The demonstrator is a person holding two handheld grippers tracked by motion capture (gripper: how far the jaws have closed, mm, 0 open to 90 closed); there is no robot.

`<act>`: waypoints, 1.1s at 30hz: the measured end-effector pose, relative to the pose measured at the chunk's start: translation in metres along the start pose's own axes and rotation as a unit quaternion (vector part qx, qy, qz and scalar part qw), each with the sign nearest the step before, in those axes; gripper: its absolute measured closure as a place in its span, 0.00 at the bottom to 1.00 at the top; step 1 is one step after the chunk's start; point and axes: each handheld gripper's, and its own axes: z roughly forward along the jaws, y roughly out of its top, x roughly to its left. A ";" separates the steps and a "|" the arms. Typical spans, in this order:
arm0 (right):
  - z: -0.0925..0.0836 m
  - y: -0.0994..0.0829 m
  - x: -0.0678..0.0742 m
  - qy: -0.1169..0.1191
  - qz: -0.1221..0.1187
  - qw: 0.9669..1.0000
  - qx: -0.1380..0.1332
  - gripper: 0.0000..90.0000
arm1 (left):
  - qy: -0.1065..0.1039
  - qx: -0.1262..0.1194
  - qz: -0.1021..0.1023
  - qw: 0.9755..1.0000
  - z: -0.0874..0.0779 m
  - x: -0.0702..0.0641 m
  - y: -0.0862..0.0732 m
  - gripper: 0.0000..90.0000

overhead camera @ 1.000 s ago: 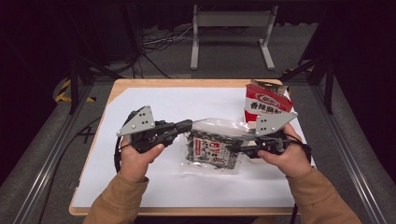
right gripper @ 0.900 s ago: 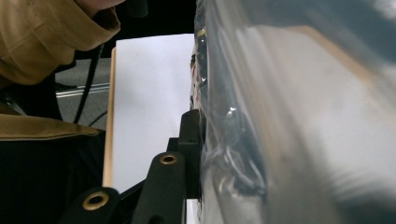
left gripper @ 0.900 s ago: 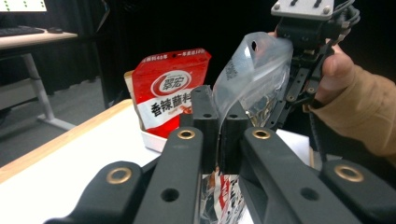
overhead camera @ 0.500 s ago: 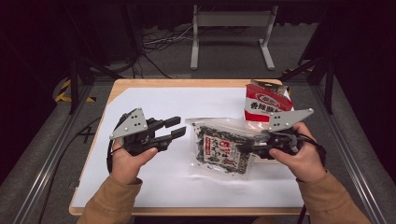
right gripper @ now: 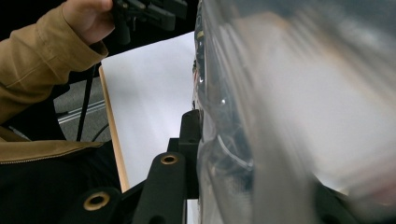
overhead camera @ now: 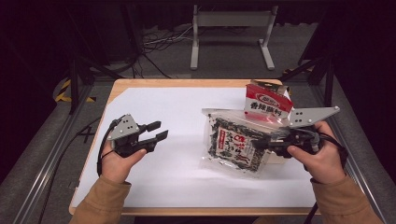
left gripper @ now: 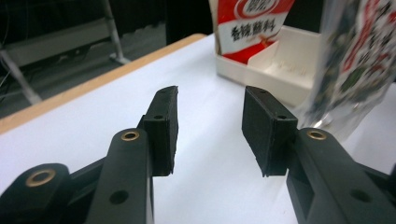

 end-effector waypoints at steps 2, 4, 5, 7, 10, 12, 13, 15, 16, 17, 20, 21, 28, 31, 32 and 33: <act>-0.004 0.001 -0.001 -0.004 0.006 1.000 -0.002 0.85 | 0.008 0.008 -0.001 1.000 0.000 0.003 -0.004 0.62; -0.008 0.001 -0.001 -0.008 0.010 1.000 -0.005 0.85 | 0.011 0.014 -0.006 1.000 0.000 0.006 -0.008 0.62; -0.010 0.002 -0.002 -0.009 0.012 1.000 -0.006 0.85 | 0.012 0.017 -0.008 1.000 0.000 0.009 -0.011 0.61; -0.014 0.003 -0.002 -0.013 0.015 1.000 -0.010 0.85 | 0.015 0.023 -0.013 1.000 0.001 0.011 -0.015 0.61; -0.018 0.005 -0.002 -0.017 0.017 1.000 -0.013 0.85 | 0.019 0.031 -0.013 0.999 0.001 0.014 -0.020 0.61; -0.021 0.006 -0.004 -0.020 0.019 0.999 -0.016 0.85 | 0.023 0.035 -0.015 0.999 0.001 0.015 -0.023 0.60; -0.023 0.007 -0.005 -0.023 0.020 0.999 -0.019 0.85 | 0.026 0.037 -0.013 0.999 0.001 0.016 -0.024 0.60; -0.028 0.008 -0.006 -0.028 0.022 0.999 -0.022 0.85 | 0.027 0.039 -0.016 0.999 0.001 0.017 -0.025 0.59; -0.030 0.009 -0.007 -0.032 0.023 0.999 -0.023 0.85 | 0.027 0.040 -0.017 0.999 0.001 0.018 -0.026 0.59; -0.032 0.010 -0.007 -0.035 0.023 0.999 -0.025 0.85 | 0.028 0.040 -0.017 0.999 0.001 0.019 -0.026 0.58; -0.036 0.011 -0.009 -0.043 0.025 0.998 -0.027 0.85 | 0.027 0.040 -0.022 0.999 0.002 0.020 -0.028 0.58; -0.039 0.012 -0.010 -0.046 0.026 0.998 -0.029 0.85 | 0.029 0.041 -0.019 0.999 0.002 0.020 -0.028 0.58; -0.061 0.017 -0.017 -0.082 0.031 0.995 -0.049 0.85 | 0.027 0.043 -0.026 0.998 0.003 0.021 -0.029 0.57; -0.069 0.018 -0.021 -0.101 0.032 0.993 -0.051 0.85 | 0.027 0.043 -0.032 0.998 0.003 0.021 -0.030 0.57; -0.072 0.019 -0.022 -0.106 0.034 0.992 -0.051 0.85 | 0.028 0.042 -0.028 0.998 0.003 0.022 -0.030 0.57; -0.074 0.019 -0.024 -0.112 0.032 0.992 -0.053 0.85 | 0.027 0.042 -0.032 0.998 0.003 0.022 -0.031 0.57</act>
